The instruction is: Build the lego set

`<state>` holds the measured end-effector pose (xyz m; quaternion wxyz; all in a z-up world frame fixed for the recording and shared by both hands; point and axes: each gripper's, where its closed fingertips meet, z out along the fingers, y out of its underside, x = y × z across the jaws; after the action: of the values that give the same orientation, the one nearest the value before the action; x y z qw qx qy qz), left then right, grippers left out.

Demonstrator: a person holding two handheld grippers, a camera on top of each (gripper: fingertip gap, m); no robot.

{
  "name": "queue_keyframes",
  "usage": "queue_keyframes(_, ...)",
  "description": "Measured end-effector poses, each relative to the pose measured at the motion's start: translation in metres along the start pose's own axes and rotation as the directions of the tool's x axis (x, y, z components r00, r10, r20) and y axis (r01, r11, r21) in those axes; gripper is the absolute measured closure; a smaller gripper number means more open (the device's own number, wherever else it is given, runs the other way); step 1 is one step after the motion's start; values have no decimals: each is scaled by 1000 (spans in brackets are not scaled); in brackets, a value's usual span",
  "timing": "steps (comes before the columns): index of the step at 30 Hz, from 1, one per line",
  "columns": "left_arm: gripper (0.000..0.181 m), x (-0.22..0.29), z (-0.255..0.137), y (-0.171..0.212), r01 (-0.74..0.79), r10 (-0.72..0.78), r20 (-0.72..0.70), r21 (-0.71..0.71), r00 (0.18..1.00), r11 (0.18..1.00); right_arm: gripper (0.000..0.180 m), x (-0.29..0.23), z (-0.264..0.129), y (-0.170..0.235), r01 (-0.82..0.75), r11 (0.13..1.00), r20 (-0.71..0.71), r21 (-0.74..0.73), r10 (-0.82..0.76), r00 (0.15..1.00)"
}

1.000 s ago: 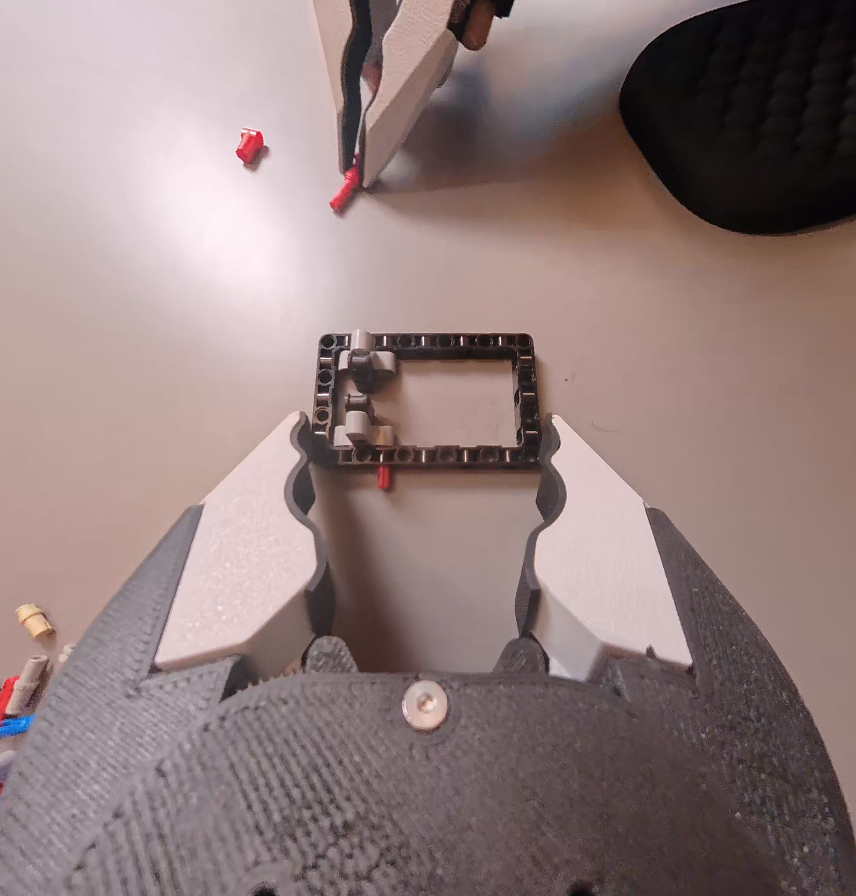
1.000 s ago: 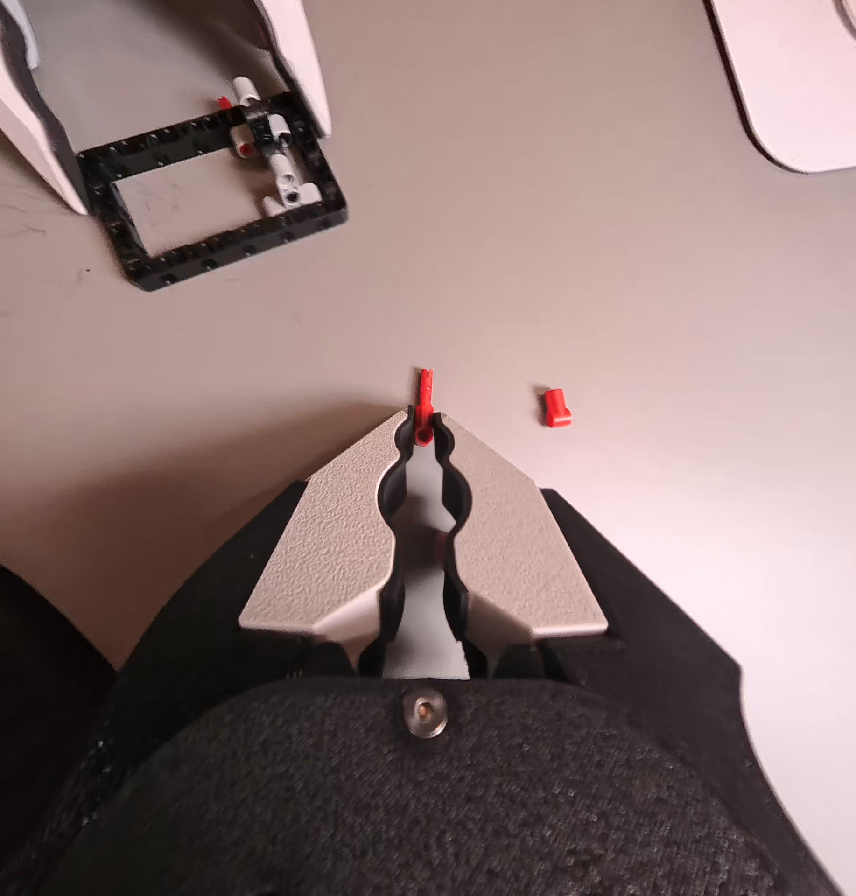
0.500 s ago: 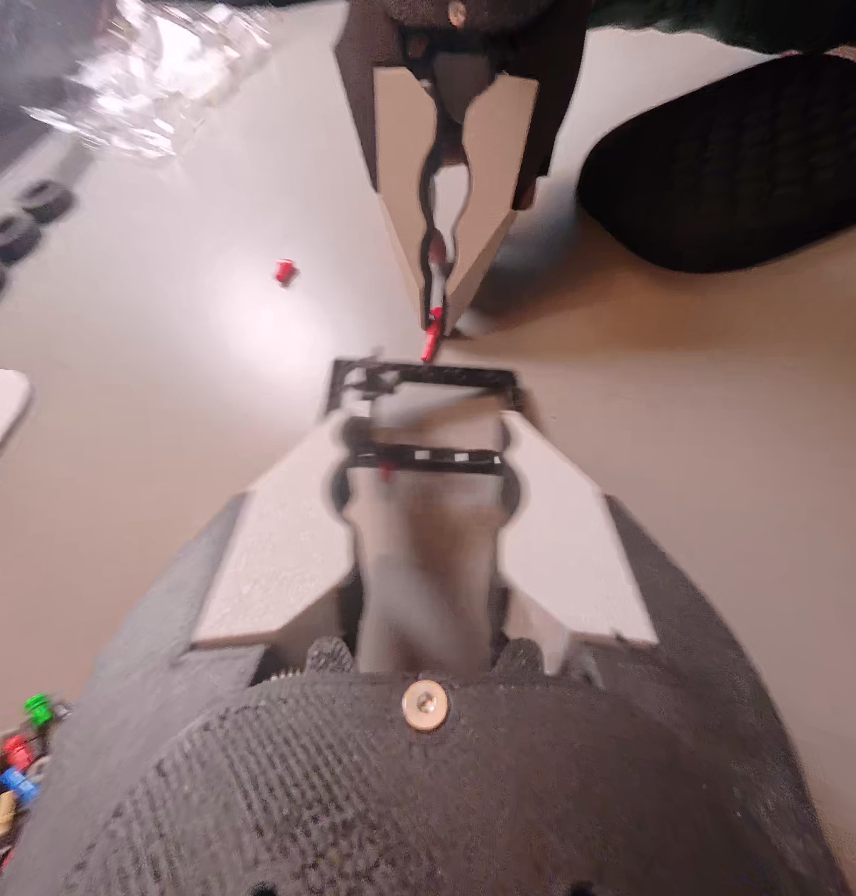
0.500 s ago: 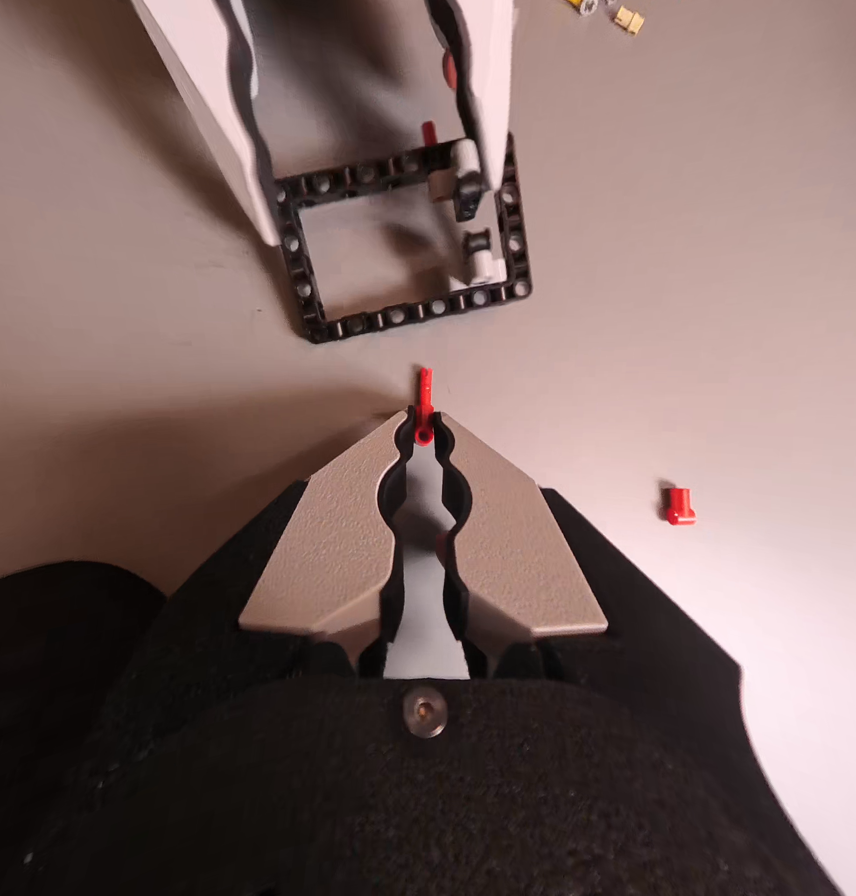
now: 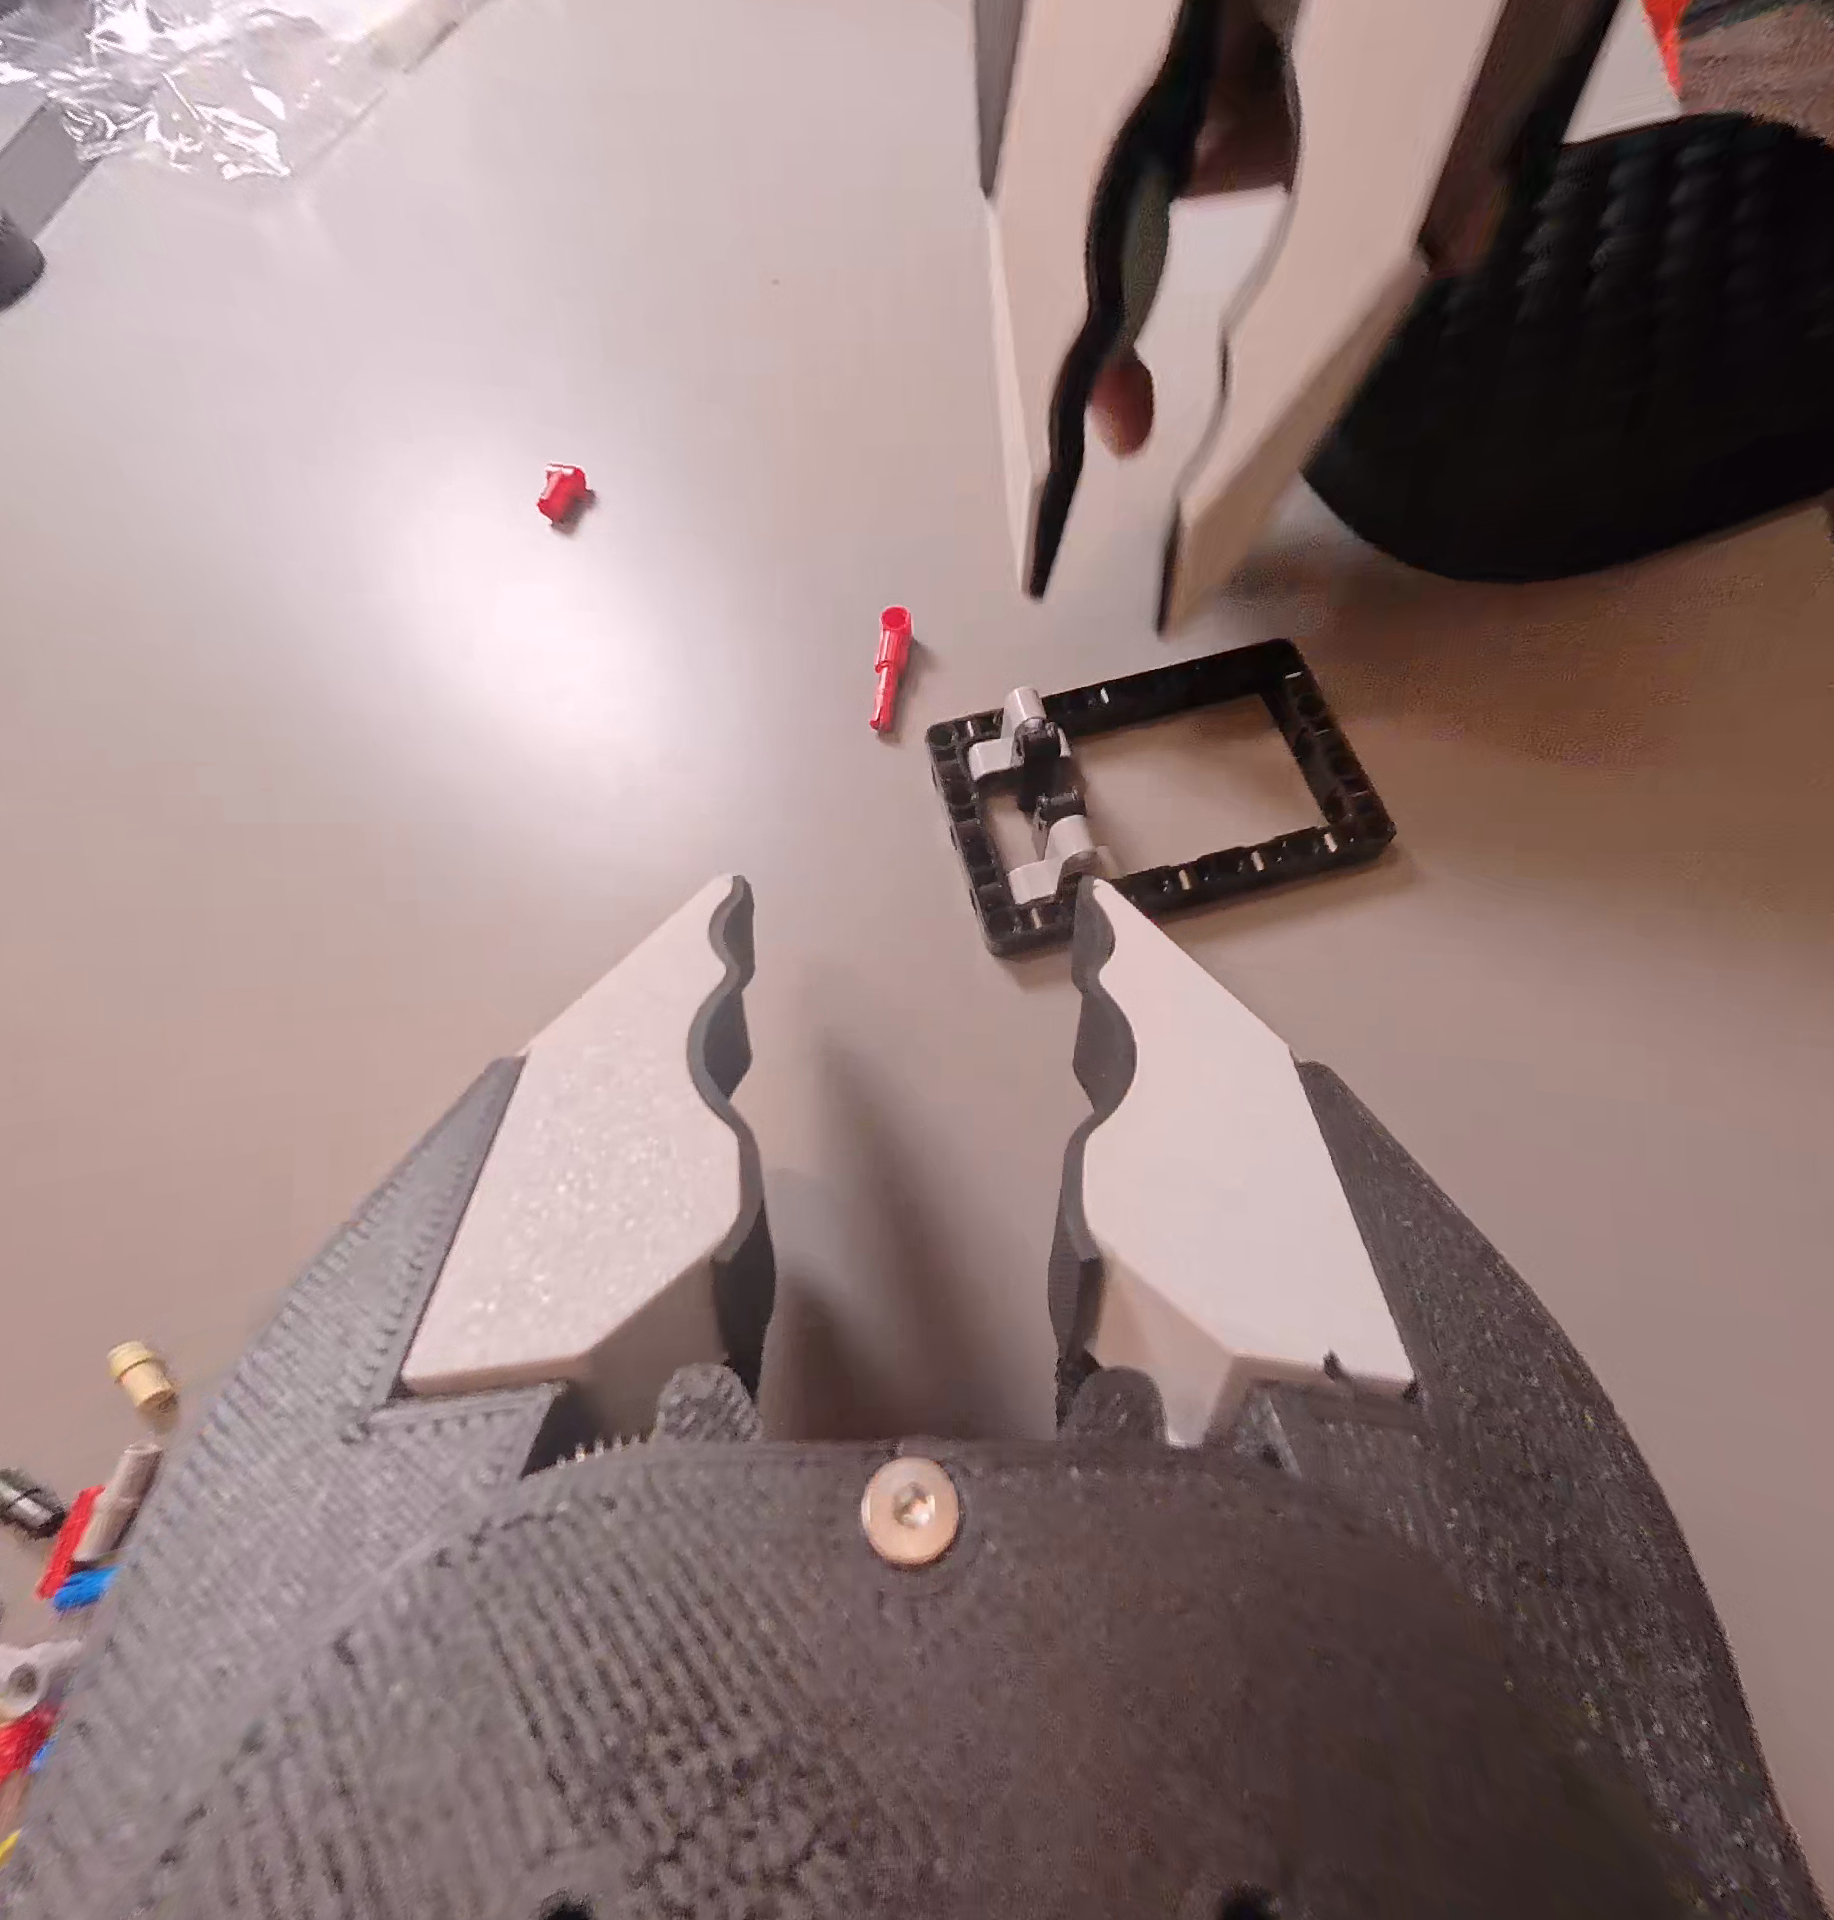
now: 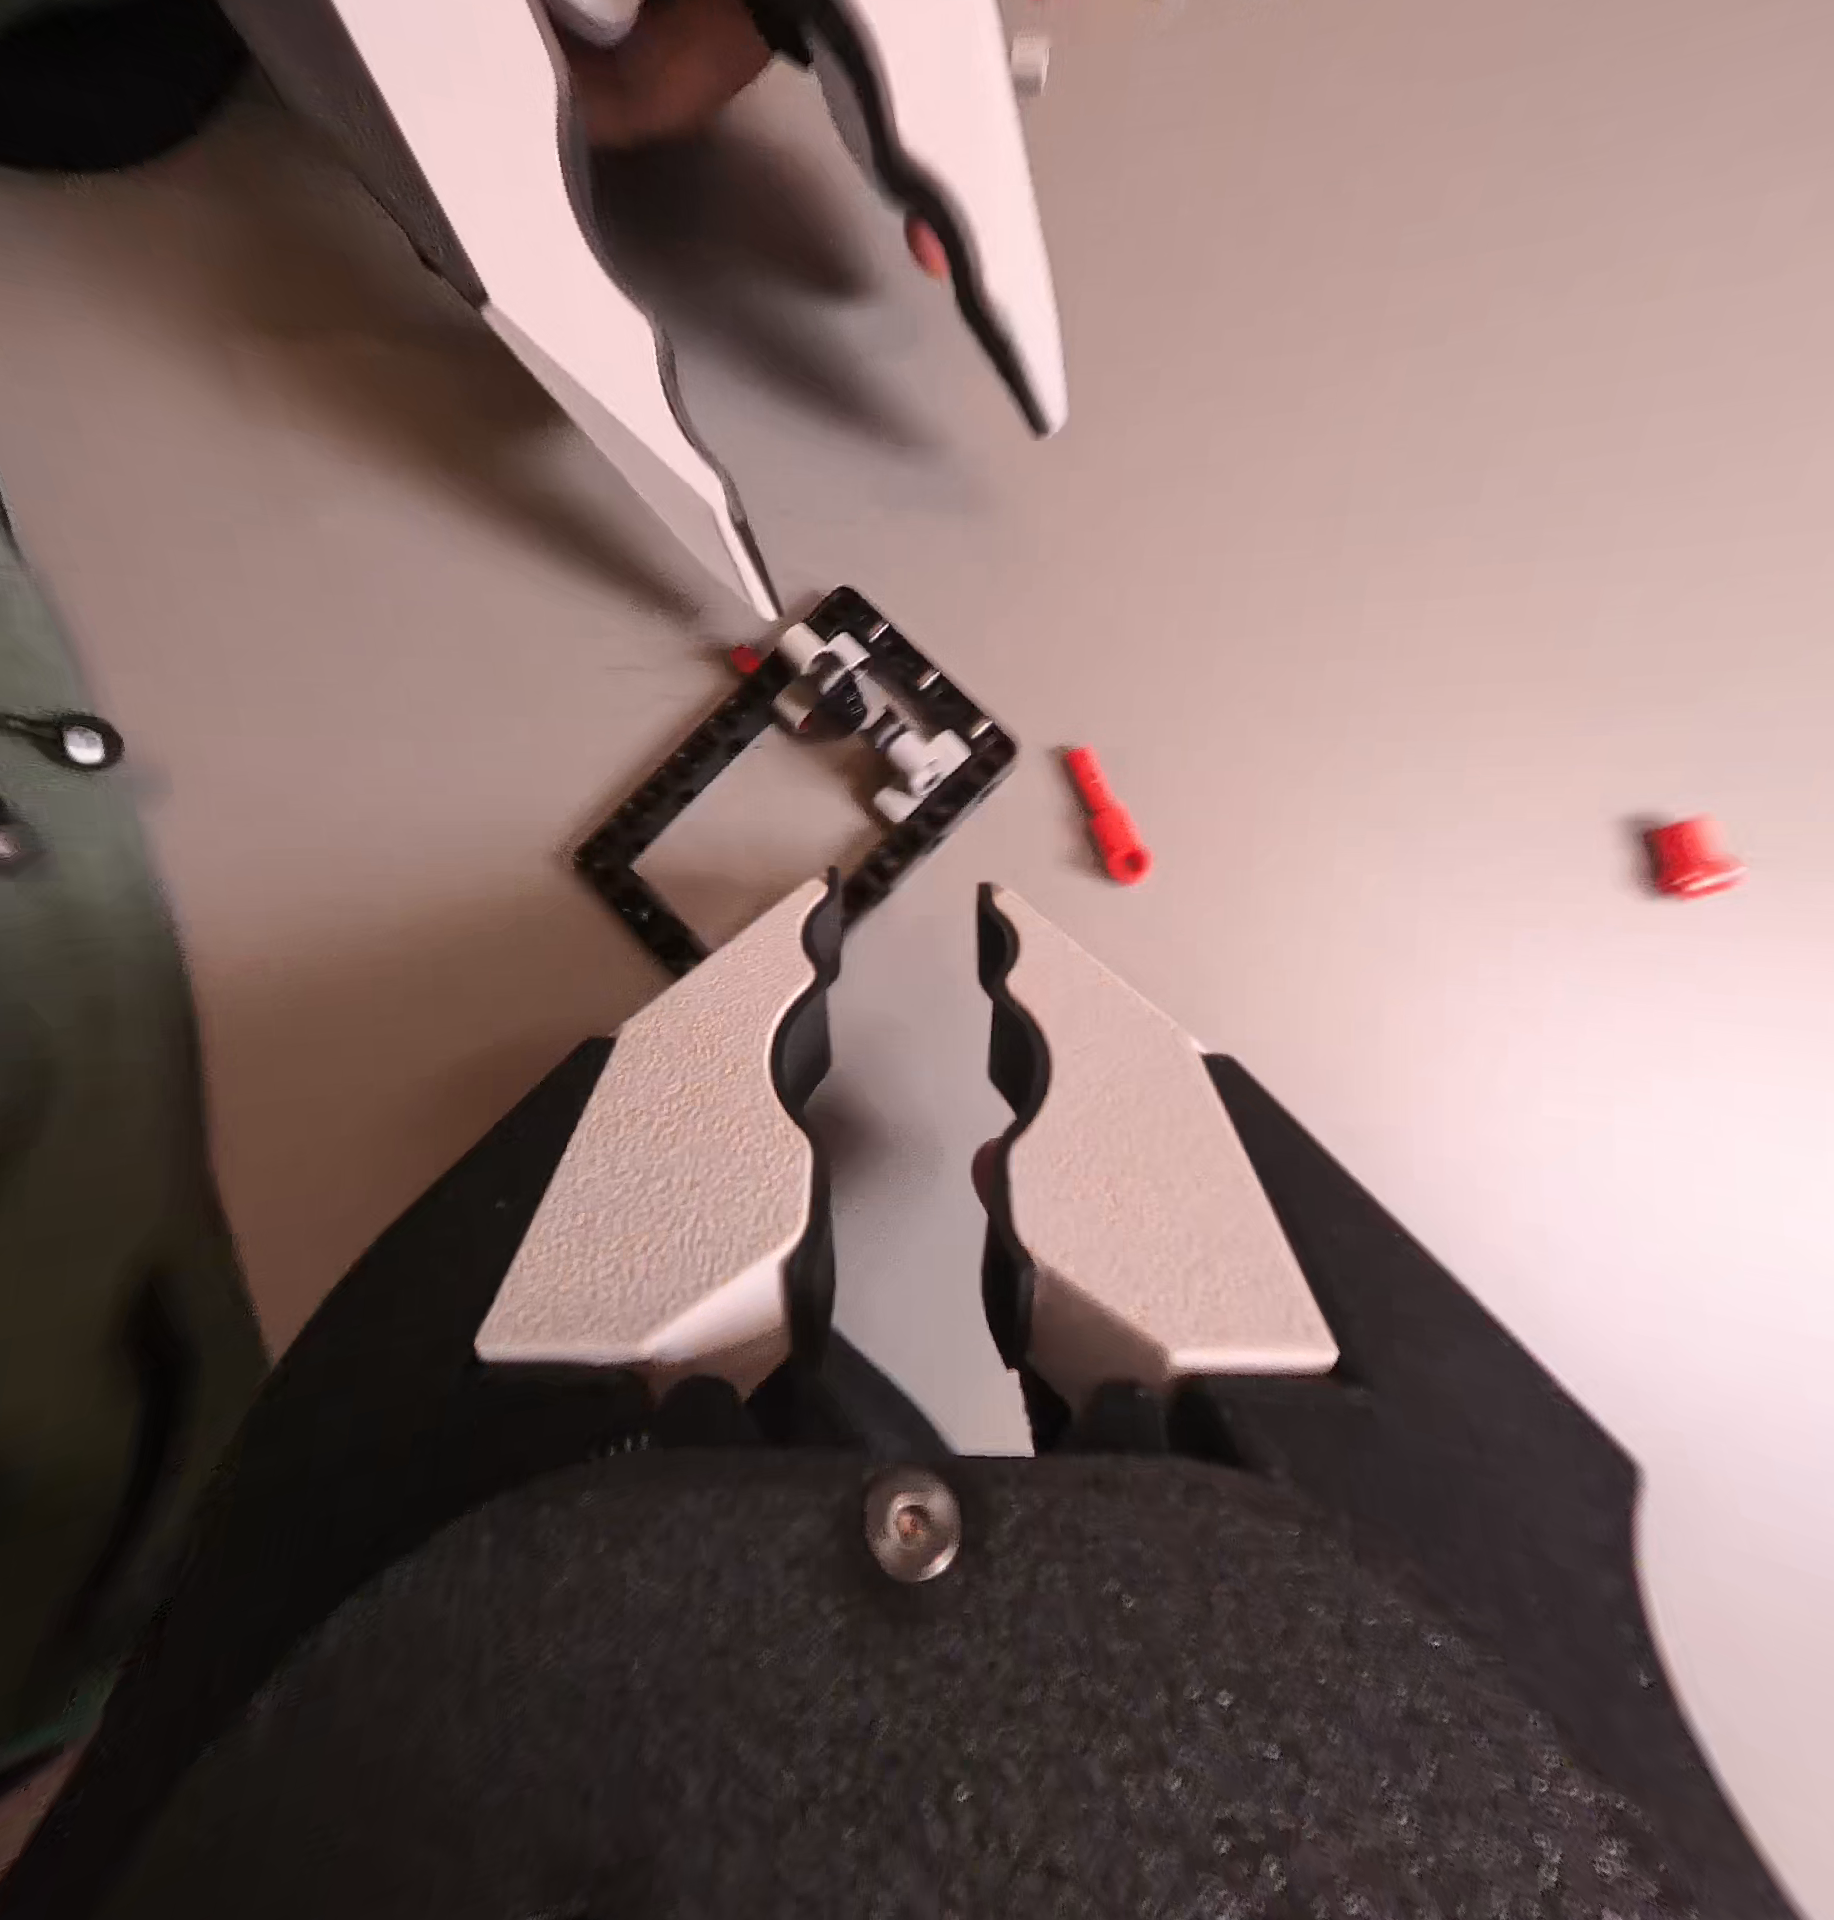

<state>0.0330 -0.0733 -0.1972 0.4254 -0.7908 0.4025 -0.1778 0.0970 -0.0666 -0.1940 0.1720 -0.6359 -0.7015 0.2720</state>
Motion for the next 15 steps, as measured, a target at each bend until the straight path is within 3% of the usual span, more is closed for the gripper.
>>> queue_keyframes(1,118,1,0,-1,18,-18,-16,6,1000,1000,149,-7,7,4,-43,999,1,-19,43,999)
queue_keyframes(3,117,5,1,-4,80,-79,-64,16,995,997,145,-18,19,8,-87,996,-3,-36,87,996)
queue_keyframes(5,116,12,0,-7,161,-157,-130,26,979,987,168,-14,23,7,-45,998,-84,-40,41,996)
queue_keyframes(7,117,16,-4,-12,276,-264,-203,32,943,961,171,-13,25,5,20,999,-125,-47,-26,992)
queue_keyframes(12,125,13,-22,-24,477,-420,-369,74,829,876,175,-4,9,-21,281,957,-232,73,-258,938)
queue_keyframes(15,128,17,-28,-30,496,-420,-416,90,806,864,174,1,-10,-40,476,875,-365,94,-414,834)
